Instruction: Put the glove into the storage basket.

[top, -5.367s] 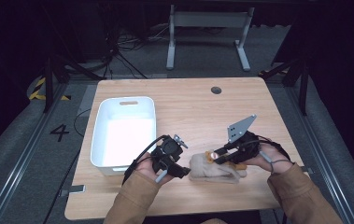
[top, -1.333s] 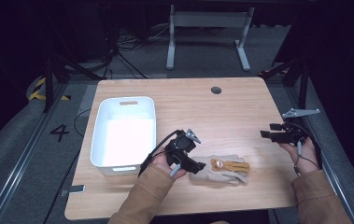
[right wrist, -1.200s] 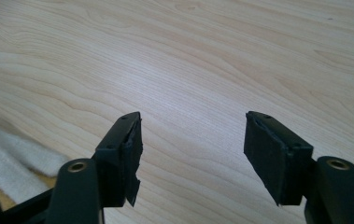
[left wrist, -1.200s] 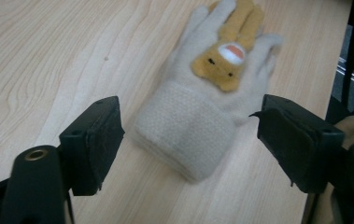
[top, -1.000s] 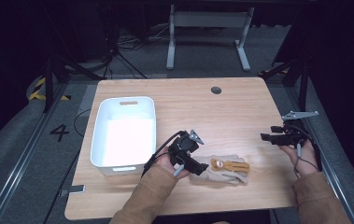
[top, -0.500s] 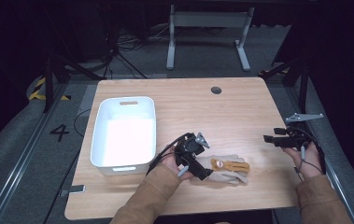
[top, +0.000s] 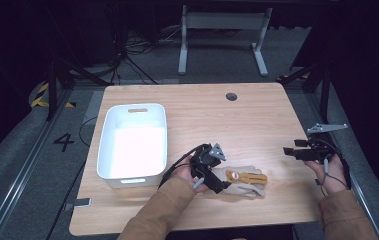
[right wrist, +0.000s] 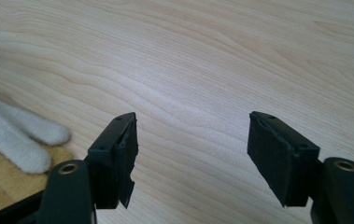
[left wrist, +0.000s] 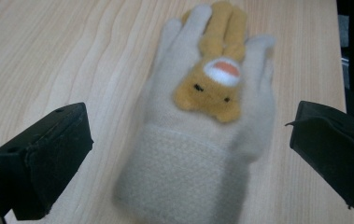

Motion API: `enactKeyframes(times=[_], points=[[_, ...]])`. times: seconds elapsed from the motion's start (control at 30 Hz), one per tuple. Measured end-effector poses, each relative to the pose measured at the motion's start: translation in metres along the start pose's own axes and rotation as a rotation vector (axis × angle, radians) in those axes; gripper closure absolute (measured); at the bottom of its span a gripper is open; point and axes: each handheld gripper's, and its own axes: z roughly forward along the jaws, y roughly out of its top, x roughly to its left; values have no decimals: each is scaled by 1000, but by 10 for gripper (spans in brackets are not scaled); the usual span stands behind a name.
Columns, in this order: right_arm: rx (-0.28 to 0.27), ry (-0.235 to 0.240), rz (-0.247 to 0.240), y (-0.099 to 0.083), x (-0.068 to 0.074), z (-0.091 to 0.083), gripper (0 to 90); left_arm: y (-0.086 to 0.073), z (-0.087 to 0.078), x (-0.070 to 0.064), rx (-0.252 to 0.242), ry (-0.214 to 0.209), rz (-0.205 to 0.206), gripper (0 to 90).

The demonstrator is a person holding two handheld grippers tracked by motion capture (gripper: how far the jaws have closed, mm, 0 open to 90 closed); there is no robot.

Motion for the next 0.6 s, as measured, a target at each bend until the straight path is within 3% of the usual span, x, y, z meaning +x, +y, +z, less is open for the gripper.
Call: enactKeyframes(times=[0.23,0.43,0.6], points=[[7,8,-5,0,1,1,333,-7,18,0,-18,-13,51,0],[7,9,-5,0,0,2,333,-10,26,-1,-4,-14,56,0],[14,15,4,0,1,2,335,-11,36,0,6,-39,52,0]])
